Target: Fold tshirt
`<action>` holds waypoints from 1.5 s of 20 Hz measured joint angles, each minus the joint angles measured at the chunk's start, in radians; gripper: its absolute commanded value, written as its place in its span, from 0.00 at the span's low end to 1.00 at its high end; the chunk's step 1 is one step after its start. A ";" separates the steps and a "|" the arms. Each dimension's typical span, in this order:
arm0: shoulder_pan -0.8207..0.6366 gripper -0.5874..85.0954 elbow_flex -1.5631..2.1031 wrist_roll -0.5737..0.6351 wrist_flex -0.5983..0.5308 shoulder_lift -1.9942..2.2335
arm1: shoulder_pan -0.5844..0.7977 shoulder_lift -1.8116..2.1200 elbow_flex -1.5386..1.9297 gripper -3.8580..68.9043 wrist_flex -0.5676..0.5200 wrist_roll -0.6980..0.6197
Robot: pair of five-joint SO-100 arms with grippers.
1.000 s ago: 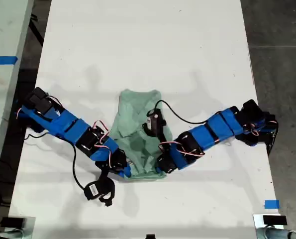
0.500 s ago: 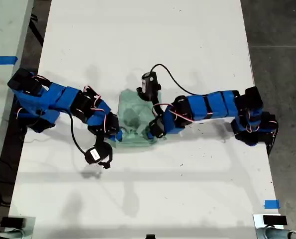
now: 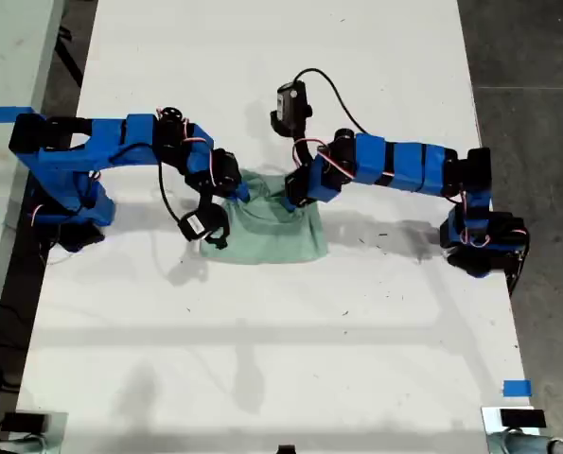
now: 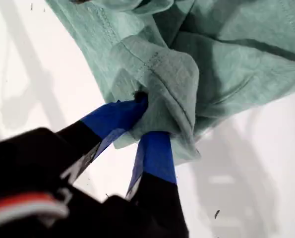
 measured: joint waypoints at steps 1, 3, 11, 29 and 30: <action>-0.018 0.04 0.006 0.006 -0.003 0.002 | 0.015 0.000 0.000 0.17 0.000 -0.005; -0.046 0.35 0.020 0.009 -0.009 0.002 | 0.046 0.000 0.000 0.42 0.000 -0.002; -0.196 0.44 0.100 -0.012 0.107 0.156 | 0.187 0.087 0.064 0.53 0.147 0.017; 0.117 0.01 1.249 -0.285 -0.437 0.927 | 0.046 1.595 1.601 0.04 -0.063 0.353; 0.127 0.01 1.296 -0.314 -0.462 0.951 | 0.038 1.643 1.635 0.04 -0.066 0.357</action>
